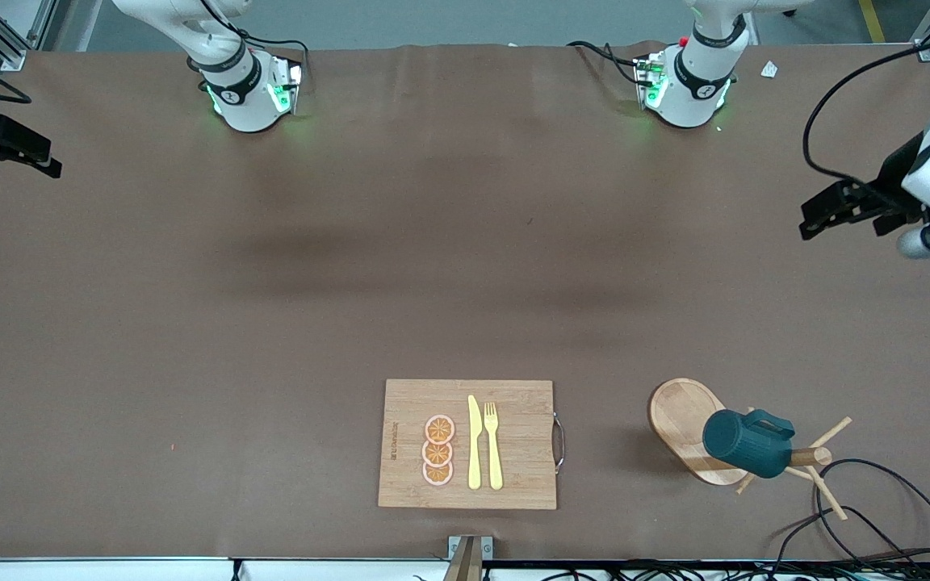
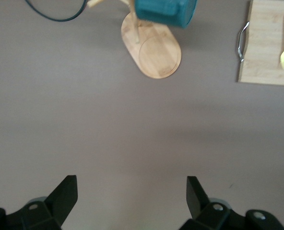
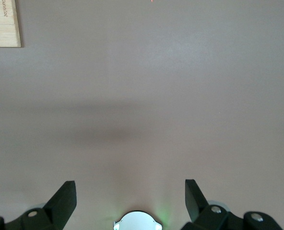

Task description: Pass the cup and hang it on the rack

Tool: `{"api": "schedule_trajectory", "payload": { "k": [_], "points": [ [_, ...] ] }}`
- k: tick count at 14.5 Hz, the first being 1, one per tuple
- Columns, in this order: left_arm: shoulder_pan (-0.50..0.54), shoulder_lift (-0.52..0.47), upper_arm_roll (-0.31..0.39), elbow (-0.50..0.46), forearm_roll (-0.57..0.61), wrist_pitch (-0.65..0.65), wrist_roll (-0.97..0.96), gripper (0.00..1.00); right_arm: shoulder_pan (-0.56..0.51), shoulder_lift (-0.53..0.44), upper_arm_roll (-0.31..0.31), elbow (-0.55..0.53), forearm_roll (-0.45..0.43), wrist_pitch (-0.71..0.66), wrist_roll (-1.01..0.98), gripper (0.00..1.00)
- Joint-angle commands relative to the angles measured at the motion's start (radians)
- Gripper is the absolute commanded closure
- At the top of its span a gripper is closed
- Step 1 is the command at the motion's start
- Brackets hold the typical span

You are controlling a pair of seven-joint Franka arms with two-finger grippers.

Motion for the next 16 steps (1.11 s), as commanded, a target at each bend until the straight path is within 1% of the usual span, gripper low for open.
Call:
{"api": "schedule_trajectory", "payload": {
  "k": [1, 4, 5, 9, 14, 16],
  "points": [
    [-0.028, -0.110, 0.032, -0.134, 0.011, 0.016, 0.044, 0.00, 0.003, -0.035, 0.001, -0.034, 0.010, 0.009, 0.009, 0.00],
    [-0.027, -0.202, 0.028, -0.249, 0.003, 0.071, 0.046, 0.00, 0.003, -0.035, 0.001, -0.034, 0.010, 0.007, 0.009, 0.00],
    [-0.025, -0.205, 0.028, -0.257, 0.001, 0.079, 0.052, 0.00, 0.003, -0.035, 0.001, -0.034, 0.010, 0.007, 0.009, 0.00],
    [-0.028, -0.204, 0.023, -0.250, 0.003, 0.058, 0.087, 0.00, 0.003, -0.035, 0.001, -0.034, 0.010, 0.007, 0.009, 0.00],
    [-0.025, -0.165, 0.026, -0.168, 0.004, 0.030, 0.097, 0.00, 0.003, -0.035, 0.001, -0.034, 0.010, 0.007, 0.009, 0.00],
    [-0.028, -0.164, 0.026, -0.167, 0.004, 0.018, 0.094, 0.00, 0.005, -0.036, 0.001, -0.033, 0.010, 0.007, 0.007, 0.00]
  ]
}}
